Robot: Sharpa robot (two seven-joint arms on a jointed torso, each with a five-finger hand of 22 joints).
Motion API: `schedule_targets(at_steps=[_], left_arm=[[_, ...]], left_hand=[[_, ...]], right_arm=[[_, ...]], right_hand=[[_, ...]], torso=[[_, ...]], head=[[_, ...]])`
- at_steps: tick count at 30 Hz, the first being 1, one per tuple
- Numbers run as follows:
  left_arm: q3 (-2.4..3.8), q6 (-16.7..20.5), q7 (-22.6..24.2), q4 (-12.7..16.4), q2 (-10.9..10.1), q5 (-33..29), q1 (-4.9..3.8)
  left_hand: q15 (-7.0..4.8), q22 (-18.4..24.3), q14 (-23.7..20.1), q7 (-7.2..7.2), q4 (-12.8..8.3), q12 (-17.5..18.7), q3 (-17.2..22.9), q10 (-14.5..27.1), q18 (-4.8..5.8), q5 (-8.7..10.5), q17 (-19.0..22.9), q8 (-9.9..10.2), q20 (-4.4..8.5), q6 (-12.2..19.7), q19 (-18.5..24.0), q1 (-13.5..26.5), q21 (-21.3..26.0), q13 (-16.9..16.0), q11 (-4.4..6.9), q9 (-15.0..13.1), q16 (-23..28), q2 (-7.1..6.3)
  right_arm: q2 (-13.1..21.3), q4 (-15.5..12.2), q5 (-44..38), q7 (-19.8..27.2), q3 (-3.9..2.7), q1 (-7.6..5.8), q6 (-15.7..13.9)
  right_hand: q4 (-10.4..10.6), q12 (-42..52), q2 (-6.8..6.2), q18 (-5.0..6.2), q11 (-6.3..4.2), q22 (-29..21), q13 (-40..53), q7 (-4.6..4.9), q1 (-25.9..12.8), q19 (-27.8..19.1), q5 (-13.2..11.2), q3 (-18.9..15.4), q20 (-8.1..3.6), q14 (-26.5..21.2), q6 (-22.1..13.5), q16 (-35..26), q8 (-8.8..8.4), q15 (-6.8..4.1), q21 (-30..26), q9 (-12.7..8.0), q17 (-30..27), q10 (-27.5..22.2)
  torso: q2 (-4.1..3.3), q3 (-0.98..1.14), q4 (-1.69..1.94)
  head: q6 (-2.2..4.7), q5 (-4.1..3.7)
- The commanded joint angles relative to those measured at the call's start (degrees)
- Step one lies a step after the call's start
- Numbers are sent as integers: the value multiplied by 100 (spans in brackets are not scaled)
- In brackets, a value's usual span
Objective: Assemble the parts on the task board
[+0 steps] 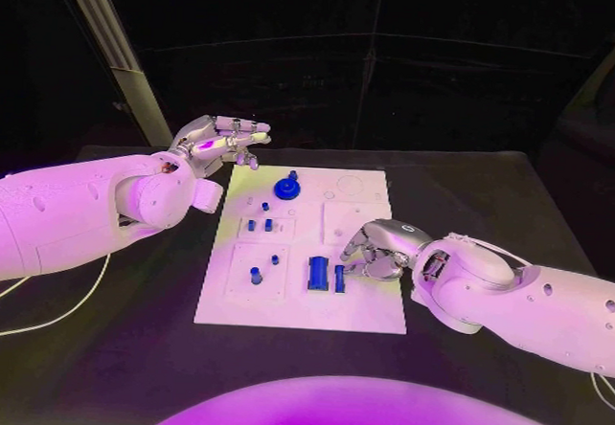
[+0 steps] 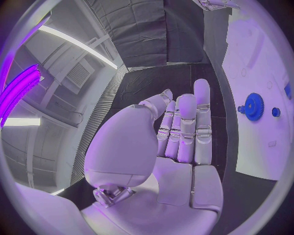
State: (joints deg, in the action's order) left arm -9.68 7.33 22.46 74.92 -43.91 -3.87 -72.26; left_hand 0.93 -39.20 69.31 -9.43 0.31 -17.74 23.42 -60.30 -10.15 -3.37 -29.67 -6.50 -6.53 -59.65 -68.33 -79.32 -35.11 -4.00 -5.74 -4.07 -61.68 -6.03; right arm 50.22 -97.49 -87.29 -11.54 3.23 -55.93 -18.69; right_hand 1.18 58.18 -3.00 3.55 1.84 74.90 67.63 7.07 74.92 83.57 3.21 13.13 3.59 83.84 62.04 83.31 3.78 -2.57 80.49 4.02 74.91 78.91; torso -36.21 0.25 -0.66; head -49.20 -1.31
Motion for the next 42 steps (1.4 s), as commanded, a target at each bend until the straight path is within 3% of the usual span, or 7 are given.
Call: schedule_targets(at_steps=[1,12,22,42], left_arm=[[4,-64,21,7,-3,-16,-8],[3,-67,24,0,4,-16,-5],[3,-67,24,6,4,-16,-3],[3,-65,24,15,-4,-16,-3]], left_hand=[[-3,10,-33,-27,-7,-39,41,36,-32,-25,12,-33,-1,30,22,5,33,9,-5,5,32,-8],[-3,10,-33,-27,-7,-39,41,36,-32,-25,12,-33,-1,30,22,5,33,9,-5,5,32,-8],[-3,10,-33,-27,-7,-39,41,36,-32,-25,12,-33,-1,30,22,5,33,9,-5,5,32,-8],[-3,8,-37,-28,-20,-45,64,41,-32,-26,17,-36,-1,33,23,-9,33,9,-5,5,30,2]], right_arm=[[40,-57,69,59,-2,-4,-189],[104,-149,197,129,-3,-4,-268],[23,-82,239,26,-3,-4,-135],[-141,39,73,-304,-2,-4,18]], right_hand=[[29,29,24,-26,-12,71,3,-21,-53,4,-8,-5,0,422,38,32,21,10,5,-5,558,13],[60,32,56,-25,-11,68,0,-20,-72,4,12,-12,-3,423,29,35,14,8,3,-10,562,13],[94,29,64,-25,-10,65,-6,-20,-105,4,15,-34,-3,423,27,33,14,9,1,-12,560,10],[86,54,62,-25,-29,69,4,-45,-70,7,10,-53,-9,423,82,33,40,-2,3,-2,561,18]], torso=[[-1,2,-3],[1,1,2],[-4,-8,4],[-3,-1,0]], head=[[8,3],[17,-5],[9,-6],[-7,-1]])
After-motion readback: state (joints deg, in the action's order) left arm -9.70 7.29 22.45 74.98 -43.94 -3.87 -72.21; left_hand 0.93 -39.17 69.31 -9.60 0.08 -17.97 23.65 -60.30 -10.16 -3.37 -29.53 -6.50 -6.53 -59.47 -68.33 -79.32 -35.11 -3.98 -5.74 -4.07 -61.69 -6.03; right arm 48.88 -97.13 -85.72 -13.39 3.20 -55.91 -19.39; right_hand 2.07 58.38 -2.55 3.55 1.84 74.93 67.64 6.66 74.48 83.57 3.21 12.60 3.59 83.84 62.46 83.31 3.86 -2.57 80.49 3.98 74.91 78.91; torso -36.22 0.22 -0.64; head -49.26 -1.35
